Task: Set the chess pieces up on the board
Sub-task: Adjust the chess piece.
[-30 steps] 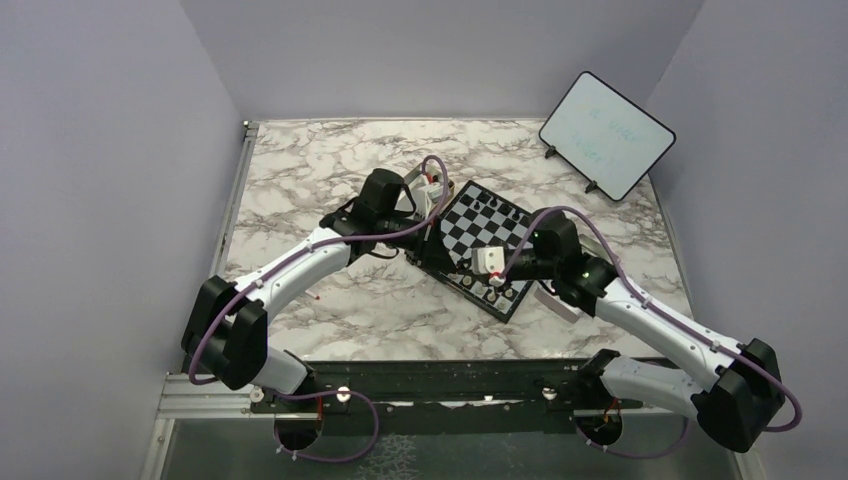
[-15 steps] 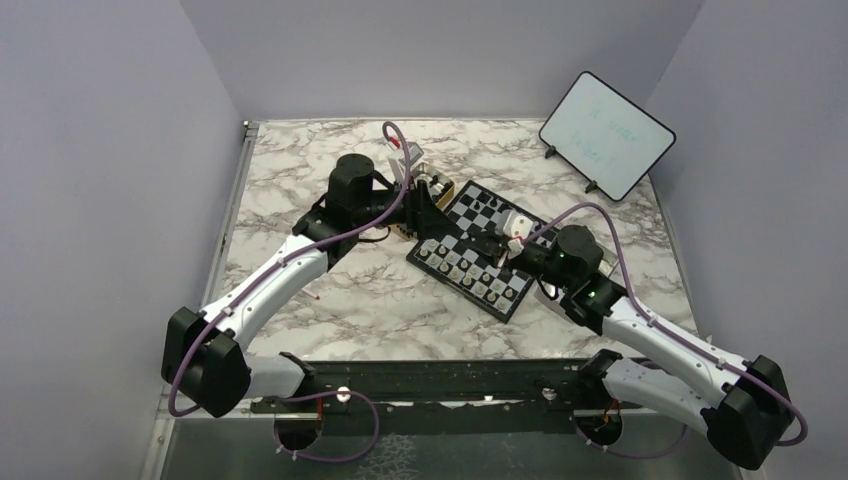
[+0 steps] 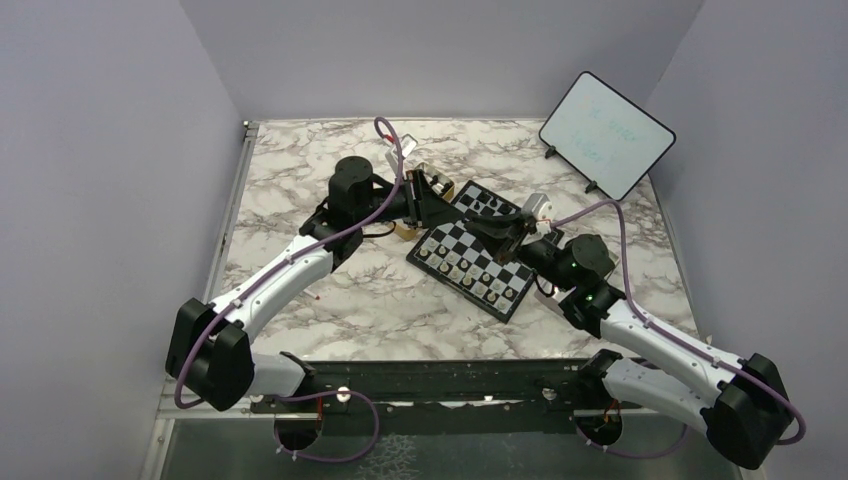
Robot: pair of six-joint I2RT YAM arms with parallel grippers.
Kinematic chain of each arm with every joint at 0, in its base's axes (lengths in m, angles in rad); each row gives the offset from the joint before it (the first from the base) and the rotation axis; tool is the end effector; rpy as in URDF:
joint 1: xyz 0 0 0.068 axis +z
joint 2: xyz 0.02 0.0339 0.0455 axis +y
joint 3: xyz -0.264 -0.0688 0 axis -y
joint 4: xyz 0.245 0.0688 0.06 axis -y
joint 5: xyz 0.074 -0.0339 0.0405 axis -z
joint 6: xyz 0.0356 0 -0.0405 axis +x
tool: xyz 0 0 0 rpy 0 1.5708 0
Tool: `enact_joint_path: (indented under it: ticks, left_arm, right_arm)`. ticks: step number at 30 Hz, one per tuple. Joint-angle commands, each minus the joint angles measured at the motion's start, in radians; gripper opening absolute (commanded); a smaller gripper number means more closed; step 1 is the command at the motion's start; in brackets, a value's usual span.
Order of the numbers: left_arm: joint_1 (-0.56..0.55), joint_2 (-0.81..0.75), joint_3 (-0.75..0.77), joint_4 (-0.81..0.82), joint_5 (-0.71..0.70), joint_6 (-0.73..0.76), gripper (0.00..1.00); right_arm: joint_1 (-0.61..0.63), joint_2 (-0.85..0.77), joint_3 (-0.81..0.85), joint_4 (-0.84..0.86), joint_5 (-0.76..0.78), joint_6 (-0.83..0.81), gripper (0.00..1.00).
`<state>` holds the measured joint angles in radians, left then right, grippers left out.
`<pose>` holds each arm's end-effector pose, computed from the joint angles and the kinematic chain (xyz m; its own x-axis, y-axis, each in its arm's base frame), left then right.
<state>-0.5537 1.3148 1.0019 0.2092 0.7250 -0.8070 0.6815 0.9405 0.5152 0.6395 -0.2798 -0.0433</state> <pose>0.2469 -0.1804 0.3401 -0.7503 -0.1717 -0.6384 0.5967 0.2398 -0.7658 0.1632 0.1450 0.3033 0.2002 0.1088 -0.9737 -0.8071 0.5817 -0.1009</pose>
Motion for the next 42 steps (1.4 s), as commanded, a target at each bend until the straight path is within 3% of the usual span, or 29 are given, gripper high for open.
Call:
enact_joint_path:
  ticks: [1, 16, 26, 29, 31, 35, 40, 42]
  left_arm:
    - [-0.001, 0.018, -0.019, 0.065, -0.017, -0.062, 0.35]
    - [-0.029, 0.045, -0.035, 0.105, -0.029, -0.129, 0.35]
    - [-0.055, 0.068, -0.014, 0.116, -0.021, -0.136, 0.01]
    - [-0.057, 0.073, -0.005, 0.116, -0.024, -0.130, 0.00]
    - [-0.057, 0.081, 0.003, 0.115, -0.029, -0.114, 0.00]
    - [-0.057, 0.113, 0.038, 0.041, -0.069, -0.046, 0.00]
    - [-0.066, 0.161, 0.098, -0.109, -0.145, 0.106, 0.00]
    - [-0.068, 0.198, 0.141, -0.184, -0.174, 0.165, 0.00]
  right_arm:
    - [0.007, 0.005, 0.000, 0.077, 0.044, 0.040, 0.01]
    - [0.007, 0.032, -0.016, 0.118, 0.065, 0.075, 0.01]
    - [0.007, 0.039, -0.028, 0.114, 0.092, 0.082, 0.02]
    - [0.007, 0.037, -0.045, 0.121, 0.107, 0.098, 0.08]
    - [0.007, 0.031, -0.056, 0.118, 0.110, 0.106, 0.14]
    - [0.006, -0.005, -0.090, 0.084, 0.103, 0.118, 0.37]
    - [0.007, -0.097, -0.149, -0.016, 0.133, 0.134, 0.72]
    - [0.007, -0.148, -0.166, -0.088, 0.146, 0.143, 0.98]
